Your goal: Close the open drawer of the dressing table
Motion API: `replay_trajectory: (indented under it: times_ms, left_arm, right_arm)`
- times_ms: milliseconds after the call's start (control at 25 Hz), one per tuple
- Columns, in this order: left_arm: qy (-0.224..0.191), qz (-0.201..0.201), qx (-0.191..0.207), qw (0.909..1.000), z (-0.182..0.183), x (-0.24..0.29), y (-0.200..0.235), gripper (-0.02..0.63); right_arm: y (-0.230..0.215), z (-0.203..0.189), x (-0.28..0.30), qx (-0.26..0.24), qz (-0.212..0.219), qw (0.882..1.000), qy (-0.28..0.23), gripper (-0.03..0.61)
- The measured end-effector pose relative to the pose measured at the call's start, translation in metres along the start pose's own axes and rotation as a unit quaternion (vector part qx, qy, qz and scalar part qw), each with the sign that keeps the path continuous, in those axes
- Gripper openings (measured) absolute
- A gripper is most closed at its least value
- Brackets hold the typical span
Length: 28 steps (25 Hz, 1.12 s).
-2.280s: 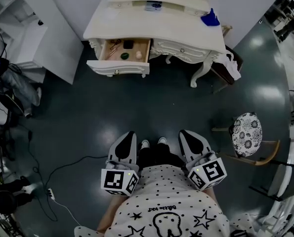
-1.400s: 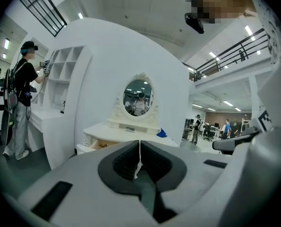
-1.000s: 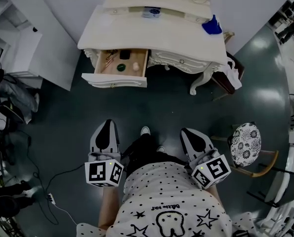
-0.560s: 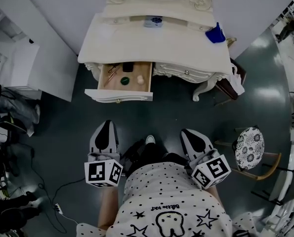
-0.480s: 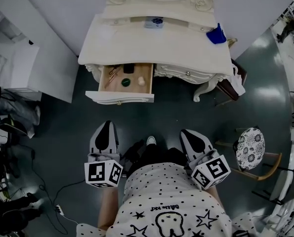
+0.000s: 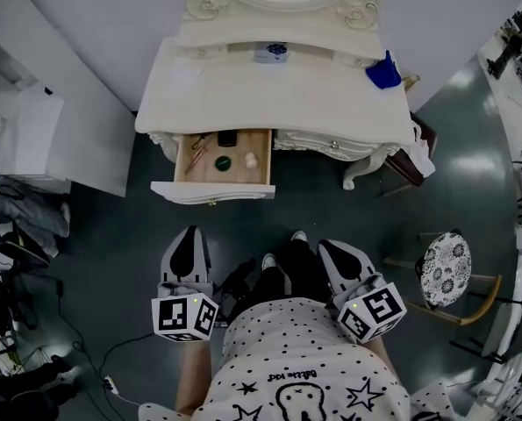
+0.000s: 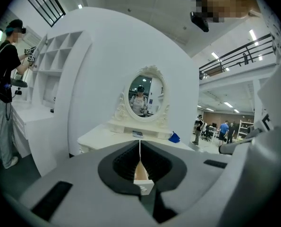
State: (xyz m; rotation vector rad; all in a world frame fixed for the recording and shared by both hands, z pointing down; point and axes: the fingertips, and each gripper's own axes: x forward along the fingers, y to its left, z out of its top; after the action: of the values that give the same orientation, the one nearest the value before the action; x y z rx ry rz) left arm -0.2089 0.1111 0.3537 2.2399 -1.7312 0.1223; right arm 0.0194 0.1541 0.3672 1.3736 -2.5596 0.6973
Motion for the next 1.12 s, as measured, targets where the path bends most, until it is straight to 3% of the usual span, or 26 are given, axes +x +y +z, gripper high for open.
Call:
replay_trajectory:
  times_ms: [640,1120]
  left_arm:
    - [-0.014,0.045,-0.002,0.9989,0.024,0.092,-0.005,0.019]
    - [-0.014,0.06,0.008,0.998,0.023,0.142,-0.027,0.018]
  right_arm:
    - [-0.087,0.049,0.056,-0.003,0.032,0.999,0.016,0.009]
    - [-0.16,0.078,0.06,0.007,0.021,1.0,-0.01,0.009]
